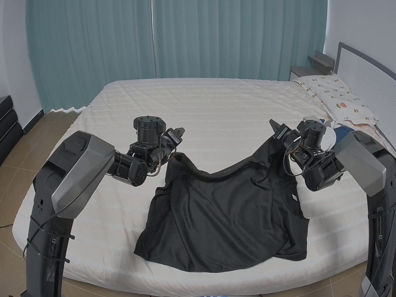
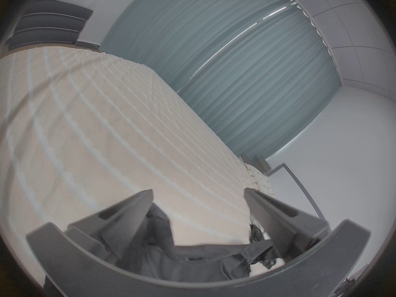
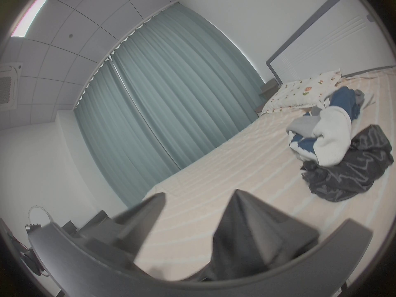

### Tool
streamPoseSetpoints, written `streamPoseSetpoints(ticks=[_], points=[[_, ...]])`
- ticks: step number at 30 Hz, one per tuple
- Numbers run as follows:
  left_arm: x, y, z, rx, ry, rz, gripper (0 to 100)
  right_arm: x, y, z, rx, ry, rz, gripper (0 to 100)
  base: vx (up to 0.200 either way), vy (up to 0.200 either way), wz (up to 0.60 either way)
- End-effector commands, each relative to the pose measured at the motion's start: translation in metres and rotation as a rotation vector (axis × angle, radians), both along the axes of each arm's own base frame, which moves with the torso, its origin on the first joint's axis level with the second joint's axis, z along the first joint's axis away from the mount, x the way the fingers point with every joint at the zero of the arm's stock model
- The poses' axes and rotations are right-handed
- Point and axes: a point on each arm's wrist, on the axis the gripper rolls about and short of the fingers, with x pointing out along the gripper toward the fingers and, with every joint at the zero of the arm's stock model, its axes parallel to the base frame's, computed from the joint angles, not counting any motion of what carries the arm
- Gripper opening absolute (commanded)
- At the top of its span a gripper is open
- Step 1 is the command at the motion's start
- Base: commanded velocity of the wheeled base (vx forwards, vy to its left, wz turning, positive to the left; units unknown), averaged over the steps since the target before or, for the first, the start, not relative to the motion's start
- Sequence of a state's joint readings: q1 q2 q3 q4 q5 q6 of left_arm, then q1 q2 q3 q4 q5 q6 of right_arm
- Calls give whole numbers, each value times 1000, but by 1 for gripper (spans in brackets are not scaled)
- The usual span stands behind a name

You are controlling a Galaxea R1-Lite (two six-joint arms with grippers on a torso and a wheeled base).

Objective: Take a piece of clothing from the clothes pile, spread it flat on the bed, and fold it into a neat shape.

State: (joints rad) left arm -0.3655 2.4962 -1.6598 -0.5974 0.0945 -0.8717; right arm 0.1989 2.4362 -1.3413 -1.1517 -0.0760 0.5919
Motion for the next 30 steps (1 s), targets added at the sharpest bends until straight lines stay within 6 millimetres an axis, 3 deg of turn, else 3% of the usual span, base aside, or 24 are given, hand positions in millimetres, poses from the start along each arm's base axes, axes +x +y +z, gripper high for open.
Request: streamPoseSetpoints(ticks=[1, 8, 17, 21, 30], points=[[24, 10, -43, 31, 24, 79, 100, 17, 0, -56, -20, 87, -23, 100, 0, 0, 0], [38, 26, -59, 64, 42, 180, 100, 16, -24, -80, -82, 283, -151, 100, 0, 0, 0], [18, 39, -65, 103, 169, 108, 100, -11, -65, -74, -84, 366, -117, 100, 0, 0, 0], [12, 40, -64, 95, 192, 60, 100, -30, -77, -92, -92, 445, -81, 100, 0, 0, 0], [13, 36, -73, 194, 179, 12, 100, -35, -94, -115, -91, 502, -92, 100, 0, 0, 0]])
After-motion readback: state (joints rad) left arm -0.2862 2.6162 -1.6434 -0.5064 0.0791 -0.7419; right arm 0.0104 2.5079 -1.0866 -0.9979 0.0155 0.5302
